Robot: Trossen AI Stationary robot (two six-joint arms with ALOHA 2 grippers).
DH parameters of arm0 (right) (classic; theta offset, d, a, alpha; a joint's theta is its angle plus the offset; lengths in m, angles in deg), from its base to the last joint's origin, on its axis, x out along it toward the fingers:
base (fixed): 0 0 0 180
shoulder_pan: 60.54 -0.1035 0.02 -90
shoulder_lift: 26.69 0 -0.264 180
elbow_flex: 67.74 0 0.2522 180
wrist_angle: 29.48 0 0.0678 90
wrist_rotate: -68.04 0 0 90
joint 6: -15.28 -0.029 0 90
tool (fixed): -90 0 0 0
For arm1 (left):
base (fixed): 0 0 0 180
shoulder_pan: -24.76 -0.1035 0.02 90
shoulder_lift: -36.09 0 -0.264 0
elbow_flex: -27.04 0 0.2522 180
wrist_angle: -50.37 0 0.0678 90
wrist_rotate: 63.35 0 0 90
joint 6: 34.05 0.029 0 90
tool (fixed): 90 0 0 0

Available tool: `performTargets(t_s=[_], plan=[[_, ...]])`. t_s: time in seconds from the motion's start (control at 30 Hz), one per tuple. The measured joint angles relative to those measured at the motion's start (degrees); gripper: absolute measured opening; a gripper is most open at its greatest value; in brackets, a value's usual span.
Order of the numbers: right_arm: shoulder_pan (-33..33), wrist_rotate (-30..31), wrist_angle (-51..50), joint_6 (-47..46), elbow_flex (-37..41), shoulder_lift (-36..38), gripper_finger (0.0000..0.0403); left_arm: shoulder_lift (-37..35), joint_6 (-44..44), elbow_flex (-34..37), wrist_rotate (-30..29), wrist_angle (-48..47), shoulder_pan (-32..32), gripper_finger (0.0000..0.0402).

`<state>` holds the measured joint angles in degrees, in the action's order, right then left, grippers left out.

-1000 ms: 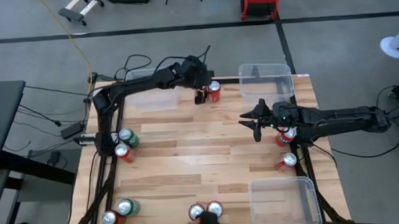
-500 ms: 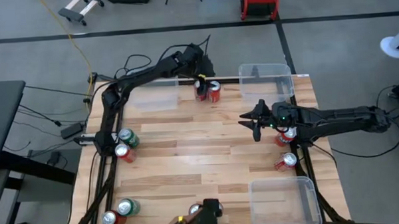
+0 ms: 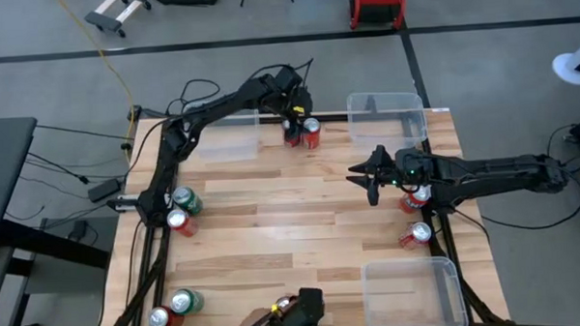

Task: Sort soda cans
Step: Put the middle right red soda can into the top right transparent bin

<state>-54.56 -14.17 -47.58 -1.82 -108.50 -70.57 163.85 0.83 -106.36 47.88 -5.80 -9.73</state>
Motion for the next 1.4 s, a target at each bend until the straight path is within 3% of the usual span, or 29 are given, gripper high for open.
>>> performTargets(t_s=[0.2,0.57,1.4], plan=[[0.0,0.0,0.02,-0.03,0.0,0.0,0.0169,-0.11,0.24,0.0,2.0,2.31,0.31,0.0291],[-0.01,0.0,0.06,-1.29,0.0,0.0,0.0169,-0.15,-1.28,0.0,-3.44,2.78,1.64,0.0291],[-1.09,-0.04,1.52,-3.86,0.0,0.0,0.0169,-0.15,-7.54,0.01,-5.29,0.48,2.62,0.0291]])
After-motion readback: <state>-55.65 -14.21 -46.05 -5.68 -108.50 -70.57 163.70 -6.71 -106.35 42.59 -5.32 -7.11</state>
